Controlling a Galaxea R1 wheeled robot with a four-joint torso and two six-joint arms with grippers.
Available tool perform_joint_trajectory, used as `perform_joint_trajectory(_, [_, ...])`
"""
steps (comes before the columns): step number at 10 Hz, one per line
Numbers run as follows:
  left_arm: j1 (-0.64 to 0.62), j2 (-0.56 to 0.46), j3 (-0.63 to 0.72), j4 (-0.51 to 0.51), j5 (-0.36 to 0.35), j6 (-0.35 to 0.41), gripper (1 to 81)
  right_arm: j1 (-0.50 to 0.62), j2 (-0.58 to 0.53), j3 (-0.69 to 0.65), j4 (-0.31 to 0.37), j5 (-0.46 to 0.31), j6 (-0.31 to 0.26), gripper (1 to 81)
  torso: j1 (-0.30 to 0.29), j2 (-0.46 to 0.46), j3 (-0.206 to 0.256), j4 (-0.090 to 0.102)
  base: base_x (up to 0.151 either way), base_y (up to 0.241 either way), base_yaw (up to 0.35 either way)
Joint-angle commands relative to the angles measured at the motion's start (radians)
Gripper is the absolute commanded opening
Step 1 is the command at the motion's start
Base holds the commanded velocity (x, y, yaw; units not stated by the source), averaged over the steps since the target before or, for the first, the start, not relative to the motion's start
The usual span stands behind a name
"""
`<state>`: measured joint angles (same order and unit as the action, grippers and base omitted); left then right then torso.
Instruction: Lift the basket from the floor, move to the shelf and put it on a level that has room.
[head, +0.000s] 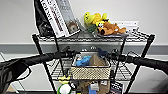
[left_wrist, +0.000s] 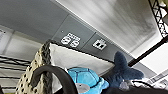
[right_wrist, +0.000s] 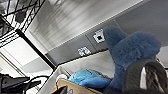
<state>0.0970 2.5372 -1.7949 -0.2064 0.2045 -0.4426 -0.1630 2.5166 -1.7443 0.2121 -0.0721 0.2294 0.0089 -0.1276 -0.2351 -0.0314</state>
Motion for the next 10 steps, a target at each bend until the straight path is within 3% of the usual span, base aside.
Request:
perform_joint_trajectory(1, [-0.197, -0.044, 0.04, -0.002, -0.02, 0.007, 81.1, 0.176, -0.052, 0.063, -0.005, 0.003, 0.002, 81.1, 0.0, 0.0, 0.0, 0.0, 0.0, 0.0, 0.0])
perform_joint_trajectory(10, [-0.151, -0.225, 0.253, 0.002, -0.031, 0.008, 81.1, 0.154, -0.298, 0.331, -0.007, 0.023, 0.002, 81.1, 0.0, 0.0, 0.0, 0.0, 0.0, 0.0, 0.0])
